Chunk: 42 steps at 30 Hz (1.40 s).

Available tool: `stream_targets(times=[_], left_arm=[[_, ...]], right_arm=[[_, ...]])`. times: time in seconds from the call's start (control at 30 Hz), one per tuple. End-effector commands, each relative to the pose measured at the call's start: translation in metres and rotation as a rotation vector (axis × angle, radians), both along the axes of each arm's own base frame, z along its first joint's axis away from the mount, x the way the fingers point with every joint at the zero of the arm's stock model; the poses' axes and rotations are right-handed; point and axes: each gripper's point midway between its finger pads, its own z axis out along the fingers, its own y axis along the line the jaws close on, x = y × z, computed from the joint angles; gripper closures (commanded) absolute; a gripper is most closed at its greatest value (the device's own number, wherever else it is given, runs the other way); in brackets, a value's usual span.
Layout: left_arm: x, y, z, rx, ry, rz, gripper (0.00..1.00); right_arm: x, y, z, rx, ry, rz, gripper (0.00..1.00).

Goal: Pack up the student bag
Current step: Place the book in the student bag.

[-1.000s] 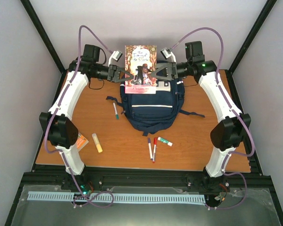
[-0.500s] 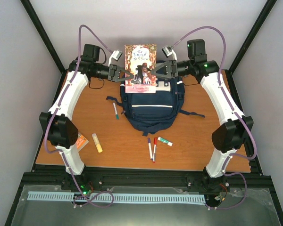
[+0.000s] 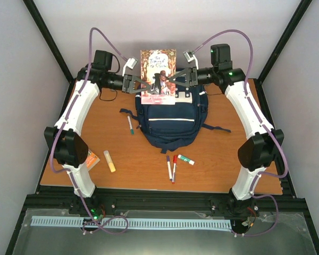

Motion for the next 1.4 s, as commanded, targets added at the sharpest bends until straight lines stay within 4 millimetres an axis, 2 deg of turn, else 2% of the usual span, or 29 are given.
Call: stream_targets(times=[0.0, 0.07, 0.2, 0.33, 0.43, 0.53, 0.63, 0.83, 0.97, 1.1, 1.3, 1.37], left_arm=[[0.003, 0.004, 0.000, 0.092, -0.100, 0.047, 0.54], [0.006, 0.007, -0.009, 0.146, -0.138, 0.067, 0.50], [0.013, 0.012, -0.030, 0.262, -0.230, 0.080, 0.51], [0.004, 0.002, -0.052, 0.409, -0.402, 0.005, 0.51], [-0.009, -0.014, -0.071, 0.491, -0.514, -0.082, 0.48], [-0.026, -0.034, -0.089, 0.536, -0.584, -0.176, 0.47], [-0.038, -0.055, -0.115, 0.597, -0.627, -0.253, 0.47], [-0.042, -0.092, -0.169, 0.750, -0.627, -0.274, 0.50], [-0.044, -0.113, -0.203, 0.846, -0.601, -0.280, 0.51], [-0.041, -0.130, -0.235, 0.937, -0.591, -0.279, 0.52], [-0.028, -0.157, -0.272, 1.039, -0.684, -0.271, 0.54], [-0.022, -0.168, -0.276, 1.034, -0.696, -0.247, 0.54]], right_arm=[[0.019, -0.026, 0.009, -0.022, -0.100, -0.095, 0.97], [0.031, -0.054, 0.007, -0.072, -0.147, -0.181, 0.97], [0.041, -0.116, -0.012, -0.190, -0.179, -0.331, 0.97], [0.026, -0.174, -0.026, -0.298, -0.236, -0.442, 0.97], [0.006, -0.201, -0.047, -0.413, -0.252, -0.467, 0.97], [-0.013, -0.216, -0.078, -0.506, -0.184, -0.489, 0.97], [-0.034, -0.231, -0.105, -0.559, -0.136, -0.560, 0.97], [-0.056, -0.261, -0.156, -0.651, 0.011, -0.700, 0.97], [-0.063, -0.274, -0.174, -0.686, 0.058, -0.746, 0.97], [-0.064, -0.274, -0.181, -0.670, 0.088, -0.744, 0.97], [-0.060, -0.271, -0.188, -0.635, 0.111, -0.737, 0.97], [-0.059, -0.271, -0.190, -0.626, 0.116, -0.736, 0.97]])
